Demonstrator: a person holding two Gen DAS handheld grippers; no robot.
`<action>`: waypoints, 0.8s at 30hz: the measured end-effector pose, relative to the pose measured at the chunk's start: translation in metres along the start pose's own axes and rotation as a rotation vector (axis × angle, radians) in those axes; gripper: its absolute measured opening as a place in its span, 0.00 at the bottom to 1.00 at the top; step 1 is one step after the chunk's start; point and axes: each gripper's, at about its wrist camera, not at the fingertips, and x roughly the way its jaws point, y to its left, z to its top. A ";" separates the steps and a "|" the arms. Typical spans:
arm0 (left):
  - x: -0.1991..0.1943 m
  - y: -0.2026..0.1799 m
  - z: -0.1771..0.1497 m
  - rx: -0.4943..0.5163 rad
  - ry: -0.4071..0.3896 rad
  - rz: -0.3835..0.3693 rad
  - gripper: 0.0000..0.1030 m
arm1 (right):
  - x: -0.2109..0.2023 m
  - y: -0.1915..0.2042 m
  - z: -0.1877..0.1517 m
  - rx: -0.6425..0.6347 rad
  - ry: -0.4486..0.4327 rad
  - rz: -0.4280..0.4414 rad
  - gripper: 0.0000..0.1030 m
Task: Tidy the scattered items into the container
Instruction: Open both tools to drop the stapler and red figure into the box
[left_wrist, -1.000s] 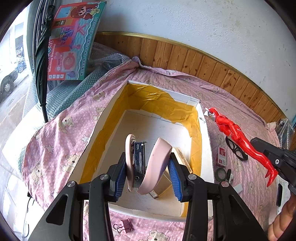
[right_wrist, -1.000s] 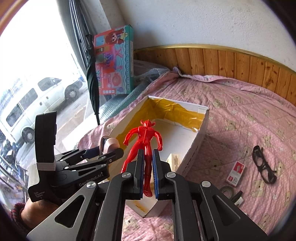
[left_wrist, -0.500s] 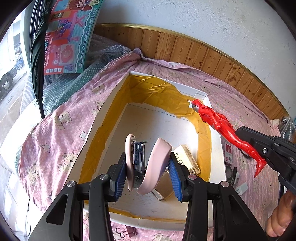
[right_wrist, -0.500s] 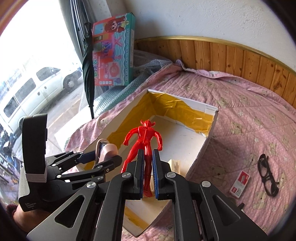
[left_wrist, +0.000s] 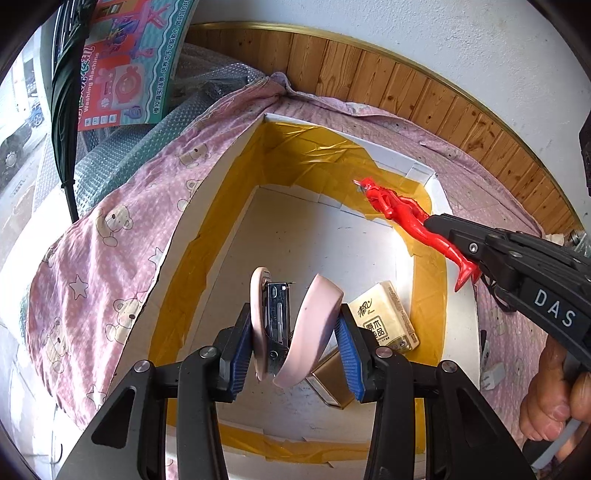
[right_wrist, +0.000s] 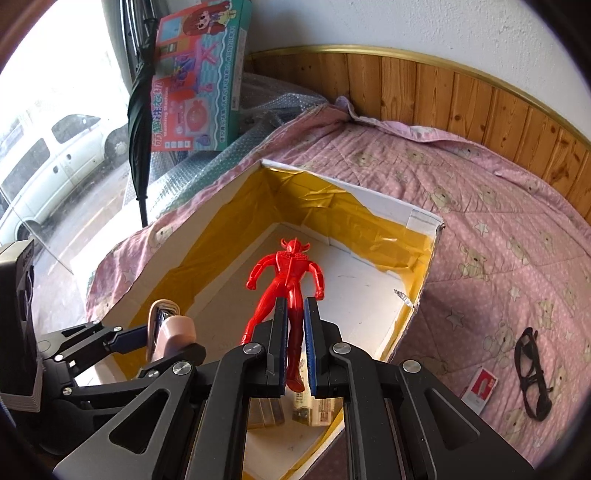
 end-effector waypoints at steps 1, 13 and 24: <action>0.003 0.000 0.001 0.001 0.006 -0.003 0.43 | 0.005 -0.002 0.002 0.004 0.002 0.012 0.11; 0.017 0.011 0.002 -0.046 0.045 -0.011 0.53 | 0.018 -0.031 -0.011 0.160 0.026 0.136 0.42; 0.000 0.010 -0.011 -0.065 0.027 -0.026 0.54 | -0.013 -0.022 -0.047 0.259 -0.018 0.237 0.42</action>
